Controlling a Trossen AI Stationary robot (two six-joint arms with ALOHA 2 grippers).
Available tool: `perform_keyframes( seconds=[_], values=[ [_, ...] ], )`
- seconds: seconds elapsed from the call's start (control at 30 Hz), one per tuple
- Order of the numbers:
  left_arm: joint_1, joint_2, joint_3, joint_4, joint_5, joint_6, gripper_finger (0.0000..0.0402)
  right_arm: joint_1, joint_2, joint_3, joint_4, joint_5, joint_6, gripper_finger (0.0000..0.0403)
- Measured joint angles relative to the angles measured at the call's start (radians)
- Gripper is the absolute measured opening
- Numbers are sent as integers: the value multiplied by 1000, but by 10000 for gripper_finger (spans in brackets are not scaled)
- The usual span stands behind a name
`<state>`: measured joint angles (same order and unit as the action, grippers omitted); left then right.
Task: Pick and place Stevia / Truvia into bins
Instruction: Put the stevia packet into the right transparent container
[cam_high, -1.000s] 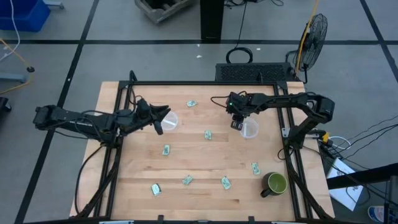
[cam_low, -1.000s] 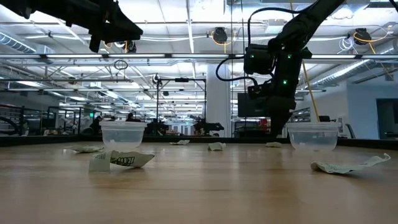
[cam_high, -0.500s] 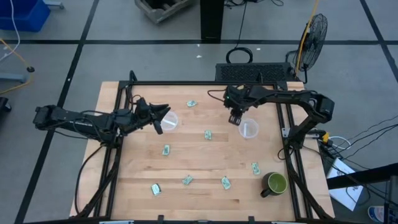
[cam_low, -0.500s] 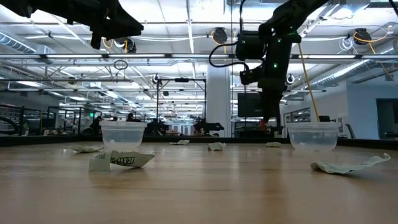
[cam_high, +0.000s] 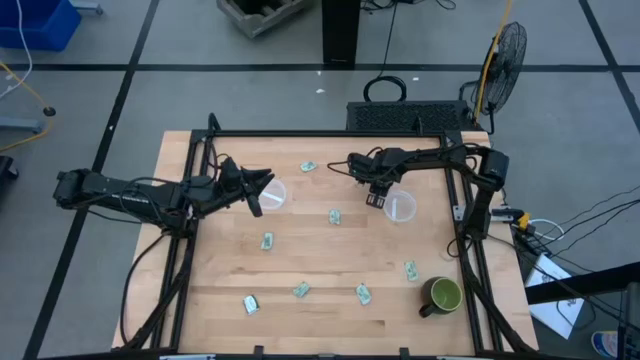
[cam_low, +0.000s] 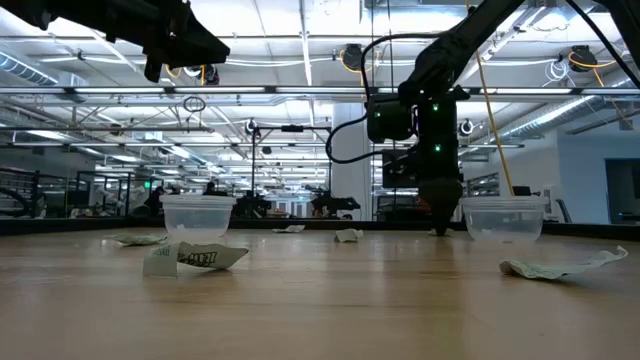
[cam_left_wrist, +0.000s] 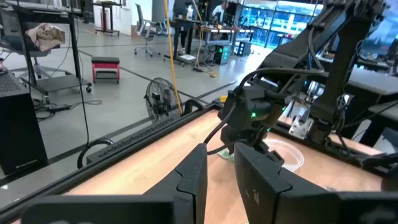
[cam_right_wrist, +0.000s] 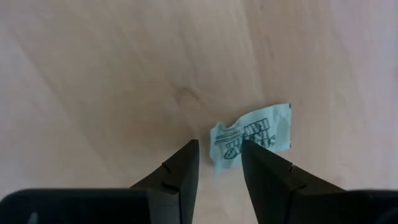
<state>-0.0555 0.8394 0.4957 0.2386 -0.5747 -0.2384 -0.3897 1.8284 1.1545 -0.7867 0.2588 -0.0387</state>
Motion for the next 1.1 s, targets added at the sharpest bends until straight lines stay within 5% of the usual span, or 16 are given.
perform_keyframes(
  seconds=[0.2, 0.5, 1.1],
  values=[
    [0, 0, 0, -30, 2, -1, 86, -3, 0, 0, 1, -1, 0, 104],
    [0, 0, 0, -34, 1, -4, 85, -11, 0, 0, 65, 2, -24, 5],
    [0, 0, 0, -34, 1, -9, 86, 5, -4, -1, 19, 33, -4, 27]
  ],
)
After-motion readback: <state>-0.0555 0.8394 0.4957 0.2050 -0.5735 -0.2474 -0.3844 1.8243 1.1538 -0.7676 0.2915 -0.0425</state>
